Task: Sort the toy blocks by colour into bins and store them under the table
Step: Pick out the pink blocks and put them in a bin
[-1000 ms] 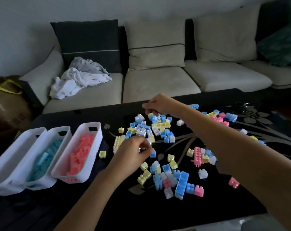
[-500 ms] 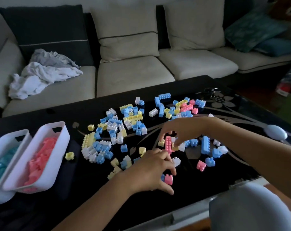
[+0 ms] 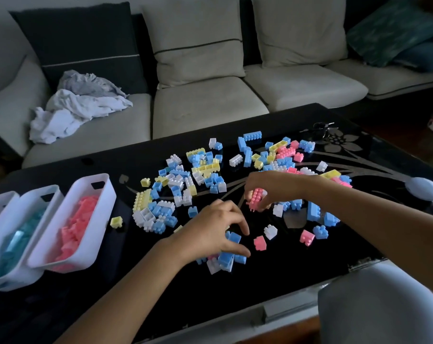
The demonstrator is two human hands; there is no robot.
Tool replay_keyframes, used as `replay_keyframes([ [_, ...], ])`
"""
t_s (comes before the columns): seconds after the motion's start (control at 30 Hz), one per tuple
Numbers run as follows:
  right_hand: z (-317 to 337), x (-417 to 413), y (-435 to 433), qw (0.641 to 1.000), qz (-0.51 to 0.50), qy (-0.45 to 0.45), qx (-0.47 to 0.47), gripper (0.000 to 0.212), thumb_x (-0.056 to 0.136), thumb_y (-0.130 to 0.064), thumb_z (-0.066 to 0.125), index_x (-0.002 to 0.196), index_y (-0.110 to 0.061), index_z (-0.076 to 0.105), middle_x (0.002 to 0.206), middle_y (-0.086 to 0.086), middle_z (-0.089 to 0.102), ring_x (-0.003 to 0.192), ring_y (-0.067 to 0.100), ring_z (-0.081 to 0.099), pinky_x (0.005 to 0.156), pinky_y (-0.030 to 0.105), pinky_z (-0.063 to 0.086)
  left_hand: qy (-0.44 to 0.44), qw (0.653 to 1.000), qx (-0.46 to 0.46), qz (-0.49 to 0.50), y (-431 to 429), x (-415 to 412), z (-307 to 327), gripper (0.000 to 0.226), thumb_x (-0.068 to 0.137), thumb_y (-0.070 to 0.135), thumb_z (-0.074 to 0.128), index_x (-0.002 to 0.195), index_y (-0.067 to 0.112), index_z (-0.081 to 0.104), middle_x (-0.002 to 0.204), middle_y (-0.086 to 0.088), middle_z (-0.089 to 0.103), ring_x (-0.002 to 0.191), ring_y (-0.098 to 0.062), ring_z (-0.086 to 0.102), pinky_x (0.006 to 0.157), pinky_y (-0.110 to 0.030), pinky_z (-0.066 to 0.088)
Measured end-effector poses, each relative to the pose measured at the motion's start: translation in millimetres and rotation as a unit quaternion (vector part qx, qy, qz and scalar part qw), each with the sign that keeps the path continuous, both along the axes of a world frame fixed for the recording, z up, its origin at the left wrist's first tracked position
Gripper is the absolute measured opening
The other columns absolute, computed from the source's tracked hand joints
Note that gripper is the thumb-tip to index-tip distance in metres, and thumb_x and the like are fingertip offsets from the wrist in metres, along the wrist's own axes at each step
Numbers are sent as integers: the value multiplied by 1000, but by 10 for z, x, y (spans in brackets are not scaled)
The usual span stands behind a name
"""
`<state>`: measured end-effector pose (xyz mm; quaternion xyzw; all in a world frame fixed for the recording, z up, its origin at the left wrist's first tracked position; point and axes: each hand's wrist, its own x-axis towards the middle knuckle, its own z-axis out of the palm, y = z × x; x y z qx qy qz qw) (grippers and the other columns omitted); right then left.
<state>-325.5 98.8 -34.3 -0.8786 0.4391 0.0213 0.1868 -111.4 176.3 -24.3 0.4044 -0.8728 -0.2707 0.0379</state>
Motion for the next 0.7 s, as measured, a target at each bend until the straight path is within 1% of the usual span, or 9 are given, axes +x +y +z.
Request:
replay_keyframes([
  [0.07, -6, -26, -31, 999, -15, -29, -35, 31, 80, -26, 73, 108, -24, 60, 115, -8, 49, 103, 11, 49, 91, 28, 44, -36, 999, -26, -22, 71, -11, -46, 38, 74, 50, 72, 107, 33, 62, 118, 18, 43, 113, 2, 31, 94, -17, 28],
  [0.1, 16, -29, -29, 997, -30, -55, -51, 29, 81, -26, 72, 106, -22, 60, 114, -8, 49, 103, 10, 50, 89, 25, 44, -37, 998, -40, -25, 102, -13, -66, 37, 76, 51, 70, 108, 34, 62, 118, 18, 42, 113, 2, 30, 97, -20, 28],
  [0.2, 191, 35, 72, 986, -71, -139, -62, 27, 85, -26, 68, 108, -18, 56, 110, -9, 55, 94, 5, 54, 73, 10, 41, 17, 998, -65, 13, 134, 63, -52, 26, 85, 47, 63, 105, 31, 61, 110, 18, 46, 108, 4, 38, 93, -15, 32],
  [0.27, 324, 118, 194, 983, -66, -163, -45, 23, 89, -23, 63, 106, -20, 48, 98, -9, 58, 80, 3, 55, 64, 11, 42, 41, 995, -74, 50, 124, 172, -3, 13, 90, 36, 59, 101, 29, 62, 104, 18, 50, 99, 5, 46, 87, -13, 39],
  [0.33, 421, 190, 326, 991, -45, -127, -25, 22, 92, -21, 56, 107, -25, 42, 86, -7, 55, 68, 7, 50, 58, 16, 40, 27, 996, -57, 64, 115, 309, 28, 8, 91, 26, 57, 97, 28, 62, 98, 18, 53, 91, 3, 52, 82, -16, 43],
  [0.4, 474, 223, 451, 998, -13, -53, 24, 23, 92, -24, 54, 112, -26, 43, 82, -9, 52, 60, 3, 47, 51, 14, 38, -26, 998, -23, 57, 121, 419, 16, 10, 89, 24, 57, 97, 31, 60, 97, 18, 53, 91, 3, 53, 80, -16, 44],
  [0.5, 385, 277, 614, 994, 34, 48, 97, 31, 83, -37, 67, 106, -26, 51, 82, -17, 46, 66, -4, 50, 52, 11, 35, -78, 996, -8, 51, 159, 488, -54, 17, 86, 32, 61, 103, 31, 59, 103, 17, 52, 96, 0, 53, 87, -22, 47],
  [0.6, 159, 345, 676, 988, 64, 114, 85, 41, 74, -37, 77, 102, -18, 53, 75, -12, 43, 66, 5, 40, 54, 20, 30, -78, 995, -38, 56, 199, 454, -82, 23, 86, 41, 61, 106, 30, 56, 101, 11, 50, 94, -4, 54, 83, -27, 49],
  [0.7, 89, 379, 643, 991, 70, 107, 47, 34, 77, -29, 75, 101, -17, 55, 76, -15, 42, 69, 4, 41, 54, 19, 28, -94, 990, -83, 56, 208, 387, -82, 25, 86, 37, 61, 108, 26, 53, 103, 9, 46, 94, -7, 48, 74, -26, 44],
])
